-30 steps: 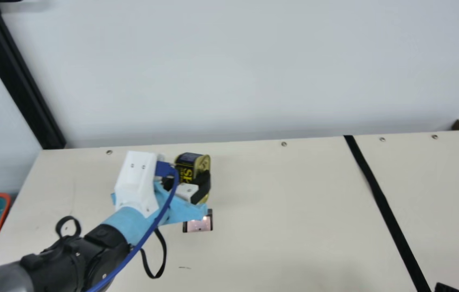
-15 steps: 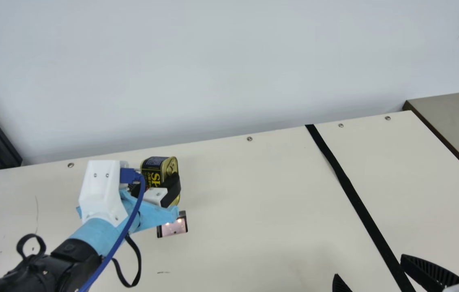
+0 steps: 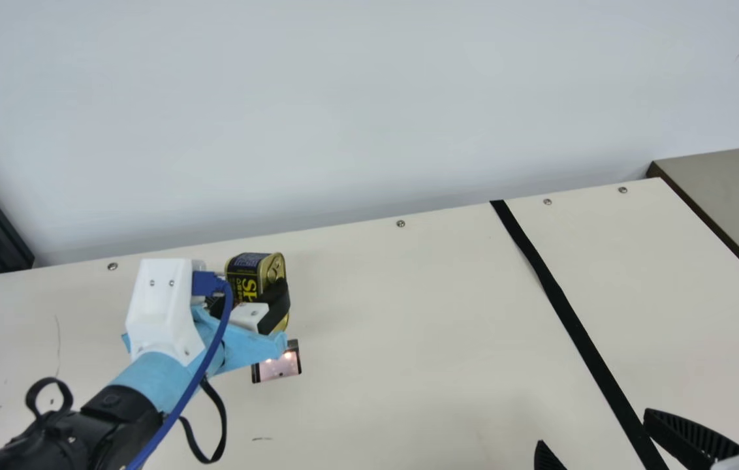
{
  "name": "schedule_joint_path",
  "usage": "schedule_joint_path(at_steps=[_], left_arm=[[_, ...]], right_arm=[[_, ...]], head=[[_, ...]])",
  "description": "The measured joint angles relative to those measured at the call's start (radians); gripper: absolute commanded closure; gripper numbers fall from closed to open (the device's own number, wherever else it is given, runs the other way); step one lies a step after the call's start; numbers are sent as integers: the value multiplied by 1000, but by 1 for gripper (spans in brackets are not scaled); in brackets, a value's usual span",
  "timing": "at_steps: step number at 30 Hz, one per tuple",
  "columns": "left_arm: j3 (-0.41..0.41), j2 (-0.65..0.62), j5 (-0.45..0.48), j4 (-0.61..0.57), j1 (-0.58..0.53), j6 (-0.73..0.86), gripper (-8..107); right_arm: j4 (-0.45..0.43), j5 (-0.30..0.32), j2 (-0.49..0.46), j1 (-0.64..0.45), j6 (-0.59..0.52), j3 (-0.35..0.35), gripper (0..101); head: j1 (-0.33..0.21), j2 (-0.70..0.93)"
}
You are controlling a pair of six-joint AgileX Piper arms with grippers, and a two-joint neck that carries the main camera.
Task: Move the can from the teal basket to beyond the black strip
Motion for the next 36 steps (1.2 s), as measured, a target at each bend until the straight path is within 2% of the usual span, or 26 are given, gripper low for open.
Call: schedule_joint_path(at_steps=[6,12,29,36], left_arm=[[17,-15,-6,61,-10,-64,89],[39,-46,-9,180,-25,-157,89],[153,-185,-37,677,-35,-502,89],[187,-229,-59,801,-29,-585,89]], right_arm=[[0,0,0,0,0,0,0],[0,0,0,0,0,0,0],[0,0,0,0,0,0,0],[0,0,0,0,0,0,0]], head=[[0,0],[0,0],[0,0],[0,0]])
